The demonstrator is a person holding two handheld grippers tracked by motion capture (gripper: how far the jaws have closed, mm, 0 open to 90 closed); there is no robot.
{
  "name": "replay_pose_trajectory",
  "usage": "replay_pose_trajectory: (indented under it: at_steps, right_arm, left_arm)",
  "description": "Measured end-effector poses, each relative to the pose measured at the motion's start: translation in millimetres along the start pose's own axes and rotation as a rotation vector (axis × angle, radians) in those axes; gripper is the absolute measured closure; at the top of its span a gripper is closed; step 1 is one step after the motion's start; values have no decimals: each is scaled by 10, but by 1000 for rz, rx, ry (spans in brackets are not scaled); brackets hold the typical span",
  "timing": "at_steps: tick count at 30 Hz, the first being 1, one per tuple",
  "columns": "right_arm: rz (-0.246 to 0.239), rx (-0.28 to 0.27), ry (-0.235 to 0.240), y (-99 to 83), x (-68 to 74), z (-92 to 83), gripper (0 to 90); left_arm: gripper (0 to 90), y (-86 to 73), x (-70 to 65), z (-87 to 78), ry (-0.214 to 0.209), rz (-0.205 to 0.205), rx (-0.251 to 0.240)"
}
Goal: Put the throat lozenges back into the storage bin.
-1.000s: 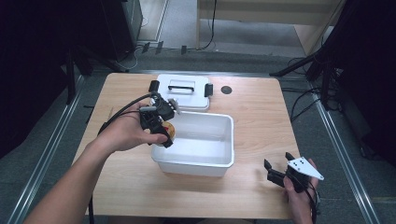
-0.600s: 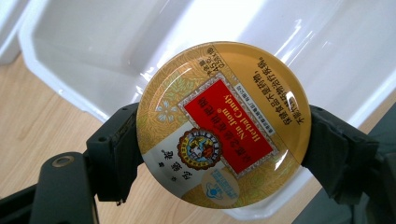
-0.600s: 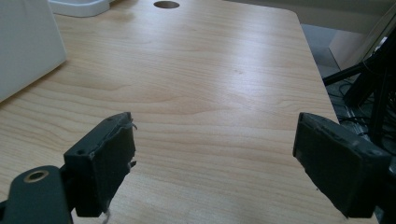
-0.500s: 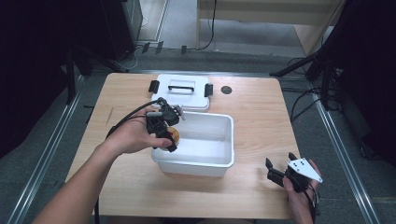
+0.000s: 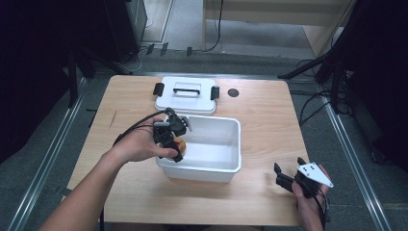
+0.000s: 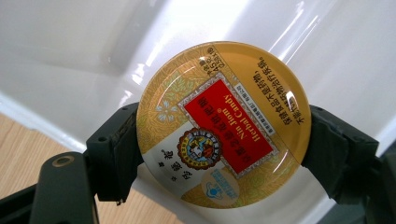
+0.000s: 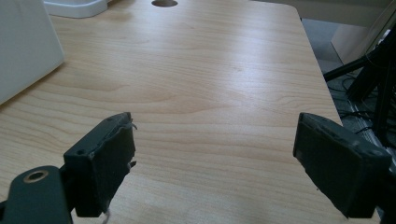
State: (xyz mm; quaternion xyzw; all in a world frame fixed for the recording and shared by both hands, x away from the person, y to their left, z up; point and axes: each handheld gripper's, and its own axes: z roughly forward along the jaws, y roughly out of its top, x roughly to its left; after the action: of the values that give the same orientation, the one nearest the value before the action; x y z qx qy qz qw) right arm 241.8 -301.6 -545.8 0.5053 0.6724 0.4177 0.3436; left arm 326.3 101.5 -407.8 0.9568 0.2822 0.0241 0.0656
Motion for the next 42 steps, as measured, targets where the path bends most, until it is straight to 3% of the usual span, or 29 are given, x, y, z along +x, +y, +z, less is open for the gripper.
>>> replay_pose_trajectory:
  at_steps: [14,42]
  right_arm:
    - [3,4,4,1,-2,2,131]
    - [4,10,0,4,-6,10,131]
  left_arm:
    - [207,3,-57,184,10,58,53]
    - [205,9,-58,200,-5,47,63]
